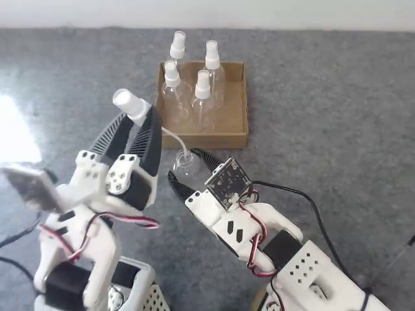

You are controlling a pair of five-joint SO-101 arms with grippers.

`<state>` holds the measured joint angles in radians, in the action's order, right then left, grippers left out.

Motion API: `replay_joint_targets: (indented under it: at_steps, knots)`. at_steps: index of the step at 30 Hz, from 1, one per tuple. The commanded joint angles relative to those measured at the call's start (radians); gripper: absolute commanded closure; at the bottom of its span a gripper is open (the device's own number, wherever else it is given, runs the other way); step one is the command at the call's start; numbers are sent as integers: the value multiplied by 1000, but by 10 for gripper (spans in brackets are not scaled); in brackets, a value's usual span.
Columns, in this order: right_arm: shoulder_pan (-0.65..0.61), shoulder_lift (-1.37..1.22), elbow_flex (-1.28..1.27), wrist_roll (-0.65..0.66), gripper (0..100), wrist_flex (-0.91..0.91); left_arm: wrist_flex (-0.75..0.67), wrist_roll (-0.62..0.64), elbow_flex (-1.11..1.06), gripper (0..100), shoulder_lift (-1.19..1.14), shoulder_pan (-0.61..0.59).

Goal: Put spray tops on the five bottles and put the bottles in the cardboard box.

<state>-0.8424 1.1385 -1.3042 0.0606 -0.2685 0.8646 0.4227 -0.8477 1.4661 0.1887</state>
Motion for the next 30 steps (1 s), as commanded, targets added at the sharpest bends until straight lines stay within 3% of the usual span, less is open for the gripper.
replay_joint_targets:
  at_steps: [1,19,26,30]
  knots:
    - [8,42,12,-11,923,19,-37,-11,-30,986,5,6]
    - [7,44,6,61,923,-25,3,-118,-120,984,-2,29]
    - [8,44,3,63,946,-27,3,-175,-166,983,-2,109]
    - [8,44,3,107,990,-25,26,-176,-170,919,-3,115]
